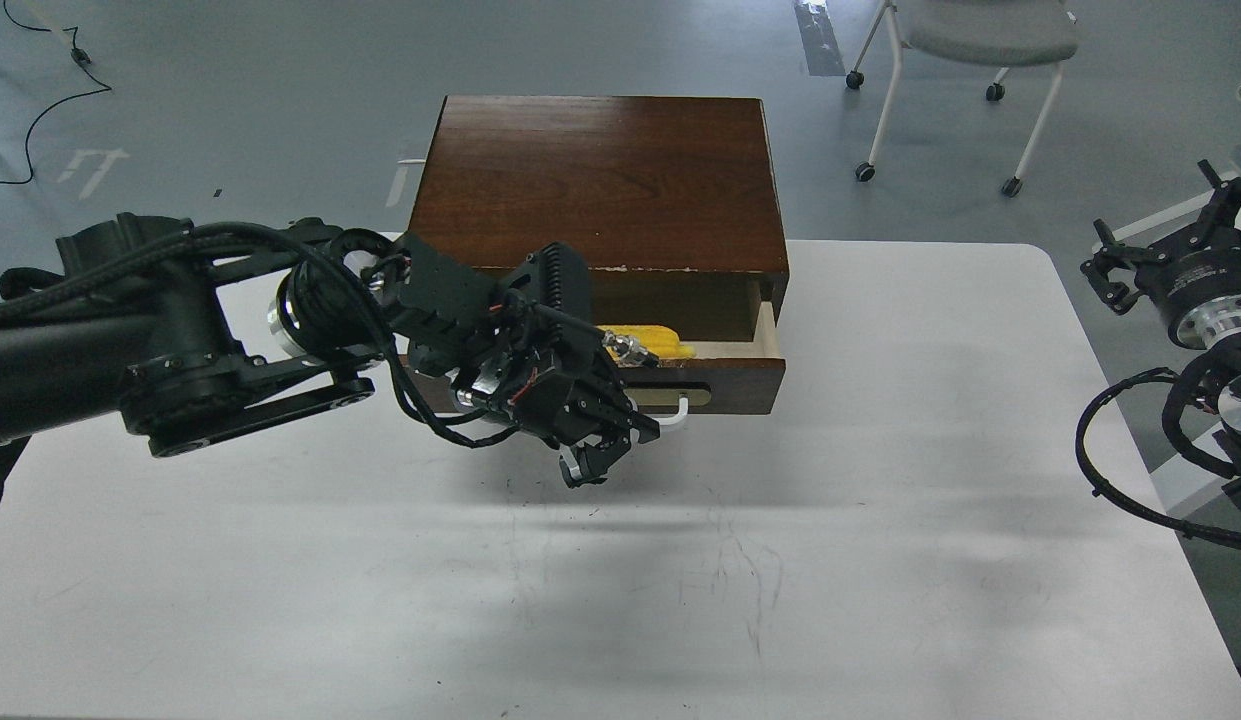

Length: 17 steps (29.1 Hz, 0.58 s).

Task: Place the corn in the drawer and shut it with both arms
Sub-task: 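Push the drawer front with the left gripper into the box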

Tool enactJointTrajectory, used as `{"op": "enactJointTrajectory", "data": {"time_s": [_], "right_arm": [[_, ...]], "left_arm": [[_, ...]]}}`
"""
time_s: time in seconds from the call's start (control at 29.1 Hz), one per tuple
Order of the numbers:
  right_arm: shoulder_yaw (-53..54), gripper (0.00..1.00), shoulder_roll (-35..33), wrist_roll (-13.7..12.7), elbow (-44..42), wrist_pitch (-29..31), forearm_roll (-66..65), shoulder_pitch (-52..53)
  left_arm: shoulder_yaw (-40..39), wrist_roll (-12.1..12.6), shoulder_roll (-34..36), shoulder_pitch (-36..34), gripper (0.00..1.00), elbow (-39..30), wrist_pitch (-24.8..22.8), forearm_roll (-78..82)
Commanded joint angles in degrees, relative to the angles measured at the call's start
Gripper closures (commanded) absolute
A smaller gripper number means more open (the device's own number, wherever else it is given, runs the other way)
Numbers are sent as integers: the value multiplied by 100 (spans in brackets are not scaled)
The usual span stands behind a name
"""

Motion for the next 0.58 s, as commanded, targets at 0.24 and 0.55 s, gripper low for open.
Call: {"op": "enactJointTrajectory", "data": {"time_s": [0.24,0.55], "right_arm": [[0,0,-26,-1,0,0,0,-40],[9,0,-70,-1,-202,0,0,12]], "left_arm": [[6,0,-7,30,100,620,0,0],[6,0,1,-14,100,761,0,0]]}}
